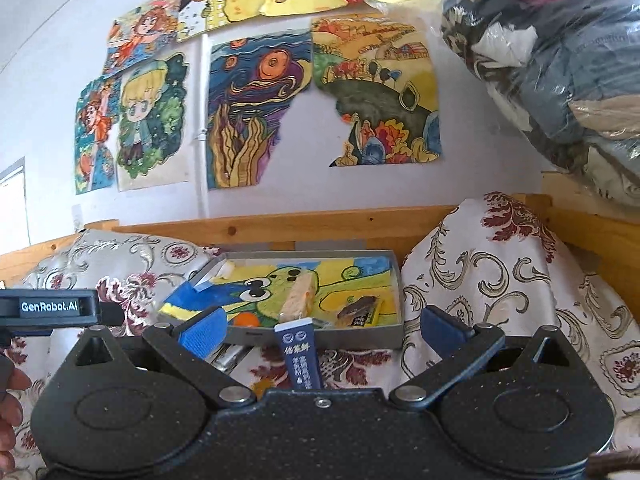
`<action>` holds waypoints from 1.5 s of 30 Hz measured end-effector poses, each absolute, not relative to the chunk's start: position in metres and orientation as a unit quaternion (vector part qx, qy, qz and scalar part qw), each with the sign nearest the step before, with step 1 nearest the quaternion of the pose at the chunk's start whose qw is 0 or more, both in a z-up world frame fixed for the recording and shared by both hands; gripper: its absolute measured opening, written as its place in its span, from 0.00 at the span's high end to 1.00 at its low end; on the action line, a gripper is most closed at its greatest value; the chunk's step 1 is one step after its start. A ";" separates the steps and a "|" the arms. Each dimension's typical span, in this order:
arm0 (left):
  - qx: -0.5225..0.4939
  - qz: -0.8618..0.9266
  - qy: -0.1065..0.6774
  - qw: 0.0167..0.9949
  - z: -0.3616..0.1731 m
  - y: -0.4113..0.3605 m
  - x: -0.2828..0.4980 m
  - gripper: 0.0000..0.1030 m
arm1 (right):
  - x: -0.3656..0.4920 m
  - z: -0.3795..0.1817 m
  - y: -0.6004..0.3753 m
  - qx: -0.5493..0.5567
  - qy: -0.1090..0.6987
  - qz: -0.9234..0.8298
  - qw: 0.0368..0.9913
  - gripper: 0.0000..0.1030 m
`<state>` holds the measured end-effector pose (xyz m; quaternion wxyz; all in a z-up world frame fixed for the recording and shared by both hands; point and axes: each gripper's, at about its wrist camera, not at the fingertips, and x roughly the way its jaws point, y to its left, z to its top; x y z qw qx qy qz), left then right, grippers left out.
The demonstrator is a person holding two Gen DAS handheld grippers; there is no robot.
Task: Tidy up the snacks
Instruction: 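Move both tools back over the remaining snacks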
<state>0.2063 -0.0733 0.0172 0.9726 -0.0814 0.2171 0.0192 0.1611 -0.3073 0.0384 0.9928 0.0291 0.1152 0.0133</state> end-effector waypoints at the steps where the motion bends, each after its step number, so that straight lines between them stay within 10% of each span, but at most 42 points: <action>1: -0.082 0.022 0.220 0.972 0.016 -0.071 0.203 0.00 | 0.156 0.038 -0.307 0.029 0.115 0.013 0.993 0.01; 45: 0.083 -0.062 0.297 0.949 -0.077 -0.025 0.195 0.00 | 0.160 -0.035 -0.233 -0.054 0.312 0.094 0.944 0.01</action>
